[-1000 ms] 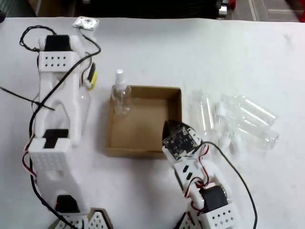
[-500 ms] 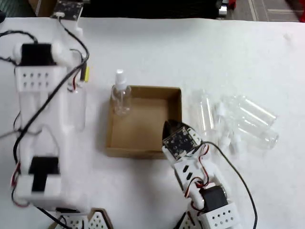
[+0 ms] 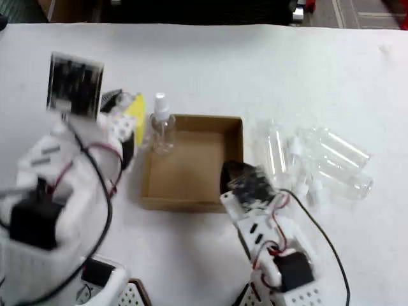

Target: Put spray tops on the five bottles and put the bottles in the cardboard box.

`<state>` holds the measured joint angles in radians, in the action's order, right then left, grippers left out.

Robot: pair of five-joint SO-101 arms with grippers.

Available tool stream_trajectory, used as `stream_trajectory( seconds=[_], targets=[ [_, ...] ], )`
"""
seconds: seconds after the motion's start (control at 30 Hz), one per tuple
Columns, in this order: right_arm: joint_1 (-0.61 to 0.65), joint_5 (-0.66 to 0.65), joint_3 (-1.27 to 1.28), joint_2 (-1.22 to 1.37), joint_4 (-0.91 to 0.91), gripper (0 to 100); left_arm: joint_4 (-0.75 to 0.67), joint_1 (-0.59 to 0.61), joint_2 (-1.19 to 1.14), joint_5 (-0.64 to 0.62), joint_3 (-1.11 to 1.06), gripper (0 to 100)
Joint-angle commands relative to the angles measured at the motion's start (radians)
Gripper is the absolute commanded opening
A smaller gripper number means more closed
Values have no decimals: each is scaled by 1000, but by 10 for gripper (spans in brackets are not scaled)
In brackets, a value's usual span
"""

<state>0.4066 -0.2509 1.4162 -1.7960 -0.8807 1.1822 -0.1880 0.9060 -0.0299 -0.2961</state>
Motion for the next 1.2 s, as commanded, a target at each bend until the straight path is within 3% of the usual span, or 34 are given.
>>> stream_trajectory(
  seconds=[0.0,0.1,0.2,0.4,0.5,0.77,1.17],
  targets=[
    [7,130,-267,-7,-179,15,-173,-176,211,-28,-106,28],
    [41,146,-370,-7,-203,15,-227,-266,255,-26,-126,28],
    [159,144,-410,-7,-196,15,-249,-326,222,-28,-120,28],
    [314,144,-347,-7,-101,15,-310,-427,87,-29,-120,28],
    [280,143,-278,-7,-30,15,-313,-473,47,-29,-120,28],
    [44,143,-89,-5,206,15,-273,-493,30,-32,-123,28],
    [28,143,-35,-5,236,15,-262,-463,27,-25,-167,28]
  ],
)
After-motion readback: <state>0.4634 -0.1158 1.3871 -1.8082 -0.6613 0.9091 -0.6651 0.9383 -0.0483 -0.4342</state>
